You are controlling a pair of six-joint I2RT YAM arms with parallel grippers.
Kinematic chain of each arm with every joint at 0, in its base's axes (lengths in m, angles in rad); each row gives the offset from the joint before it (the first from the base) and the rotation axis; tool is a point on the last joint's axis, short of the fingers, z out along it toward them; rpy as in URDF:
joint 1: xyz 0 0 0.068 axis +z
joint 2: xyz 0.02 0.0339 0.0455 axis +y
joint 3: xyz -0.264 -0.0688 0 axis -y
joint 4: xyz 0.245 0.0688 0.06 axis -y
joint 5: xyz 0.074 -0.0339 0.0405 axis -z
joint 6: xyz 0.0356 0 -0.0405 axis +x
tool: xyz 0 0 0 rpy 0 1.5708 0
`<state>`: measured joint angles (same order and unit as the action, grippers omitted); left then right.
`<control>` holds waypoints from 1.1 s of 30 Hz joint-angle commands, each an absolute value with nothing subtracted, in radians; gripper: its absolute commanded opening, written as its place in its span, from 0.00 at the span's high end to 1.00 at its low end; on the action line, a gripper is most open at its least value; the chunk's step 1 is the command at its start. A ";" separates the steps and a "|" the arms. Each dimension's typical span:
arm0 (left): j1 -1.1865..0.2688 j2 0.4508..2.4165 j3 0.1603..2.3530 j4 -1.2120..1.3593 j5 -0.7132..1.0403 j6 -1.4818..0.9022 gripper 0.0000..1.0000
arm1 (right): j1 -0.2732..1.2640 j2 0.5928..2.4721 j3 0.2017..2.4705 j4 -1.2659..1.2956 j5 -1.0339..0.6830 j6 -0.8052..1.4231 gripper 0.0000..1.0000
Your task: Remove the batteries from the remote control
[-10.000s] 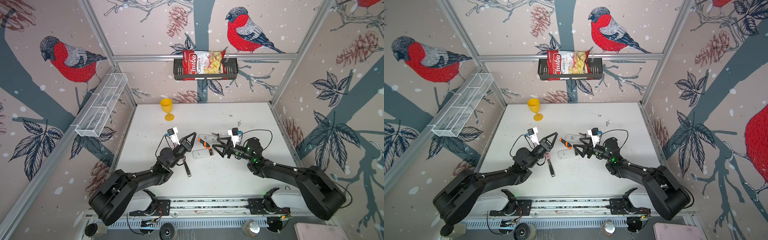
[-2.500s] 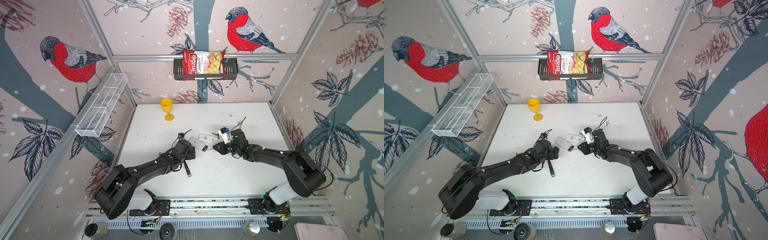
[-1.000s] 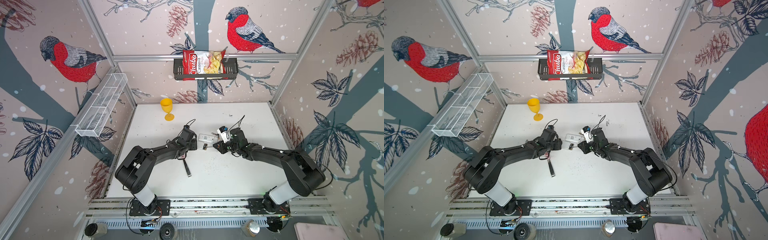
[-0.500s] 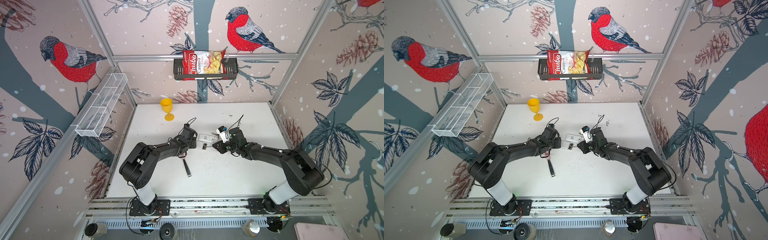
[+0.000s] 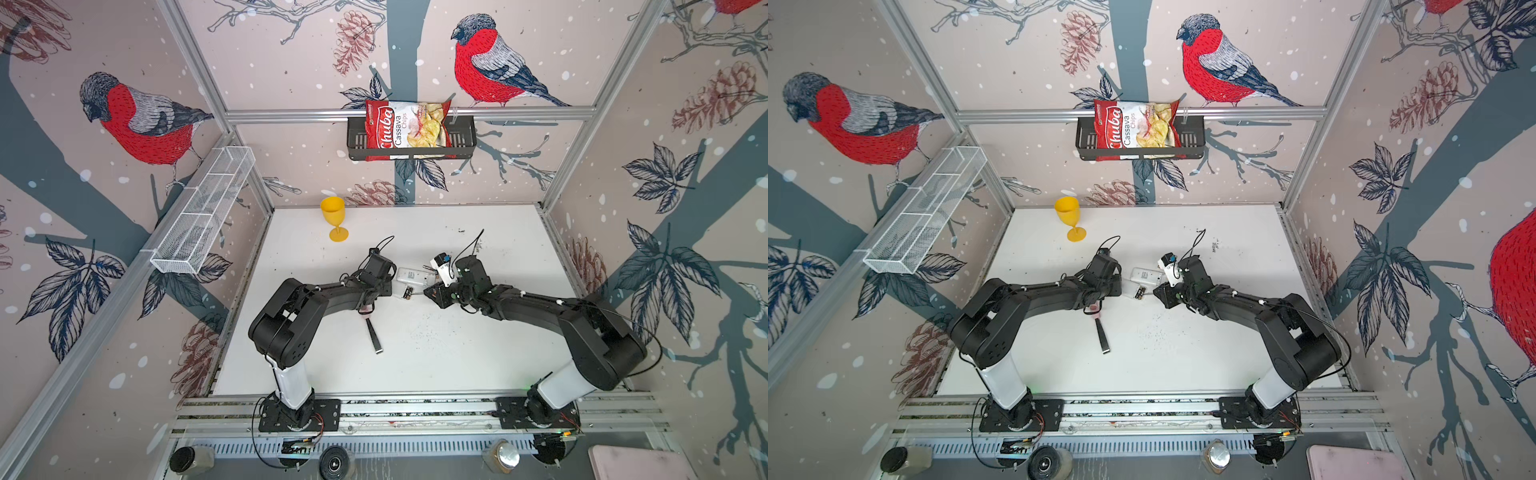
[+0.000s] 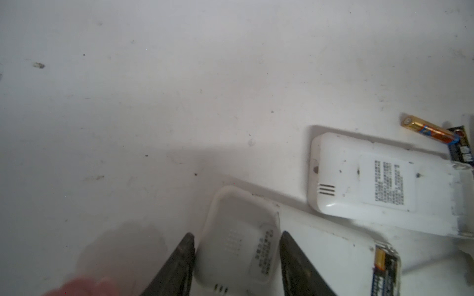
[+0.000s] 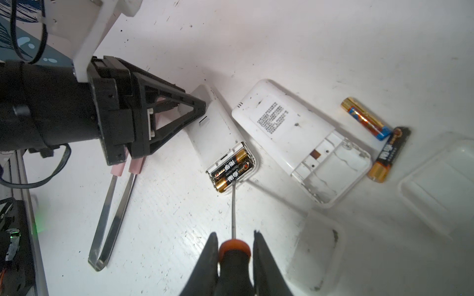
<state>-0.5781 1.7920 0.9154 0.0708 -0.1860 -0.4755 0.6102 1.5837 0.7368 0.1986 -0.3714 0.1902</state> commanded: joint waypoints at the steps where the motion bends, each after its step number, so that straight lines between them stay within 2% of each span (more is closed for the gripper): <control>1: -0.577 1.808 0.916 0.066 -0.162 -0.478 0.49 | 0.612 1.595 0.723 0.207 -0.344 0.214 1.00; 12: -0.578 1.823 0.887 0.094 -0.137 -0.497 0.53 | 0.638 1.572 0.659 0.272 -0.325 0.242 1.00; 26: -0.577 1.795 0.875 0.098 -0.132 -0.504 0.54 | 0.619 1.550 0.611 0.317 -0.392 0.267 1.00; 29: -0.577 1.757 0.864 0.103 -0.133 -0.511 0.49 | 0.618 1.528 0.627 0.300 -0.397 0.260 1.00; 33: -0.576 1.712 0.873 0.083 -0.145 -0.512 0.37 | 0.600 1.496 0.643 0.272 -0.440 0.258 1.00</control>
